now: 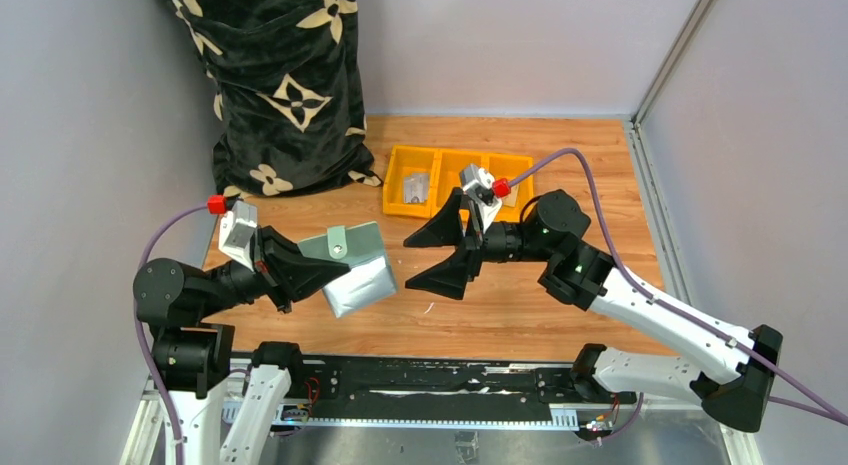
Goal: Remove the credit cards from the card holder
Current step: Open the card holder.
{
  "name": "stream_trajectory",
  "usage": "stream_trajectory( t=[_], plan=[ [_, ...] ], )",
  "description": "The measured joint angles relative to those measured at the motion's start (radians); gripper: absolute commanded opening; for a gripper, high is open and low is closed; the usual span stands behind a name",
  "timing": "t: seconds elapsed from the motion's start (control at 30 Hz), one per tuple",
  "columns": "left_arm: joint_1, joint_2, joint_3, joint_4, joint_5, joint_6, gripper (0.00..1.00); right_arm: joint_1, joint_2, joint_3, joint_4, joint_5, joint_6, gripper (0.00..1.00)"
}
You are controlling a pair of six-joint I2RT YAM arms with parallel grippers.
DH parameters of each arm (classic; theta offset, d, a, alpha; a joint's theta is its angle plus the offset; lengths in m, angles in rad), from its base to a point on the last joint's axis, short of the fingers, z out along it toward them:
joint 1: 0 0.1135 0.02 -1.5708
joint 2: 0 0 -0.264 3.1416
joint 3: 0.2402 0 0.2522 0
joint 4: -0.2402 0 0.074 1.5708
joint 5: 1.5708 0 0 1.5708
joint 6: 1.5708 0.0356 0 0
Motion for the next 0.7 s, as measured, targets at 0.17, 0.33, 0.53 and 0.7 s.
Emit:
stream_trajectory(
  t=[0.17, 0.33, 0.53, 0.7],
  plan=[
    [0.0, 0.0, -0.012, 0.084, 0.009, -0.094, 0.0, 0.0, 0.008, -0.051, 0.063, -0.037, 0.022, 0.8],
    [0.0, 0.0, -0.028, 0.16, 0.013, -0.192, 0.0, 0.0, 0.052, -0.076, 0.134, -0.068, 0.065, 0.78],
    [0.0, 0.0, -0.029, 0.229, 0.013, -0.265, 0.0, 0.004, 0.079, -0.102, 0.215, -0.102, 0.114, 0.79],
    [0.0, 0.0, -0.03, 0.243, 0.013, -0.28, 0.0, 0.016, 0.08, -0.106, 0.245, -0.127, 0.122, 0.83]
  ],
)
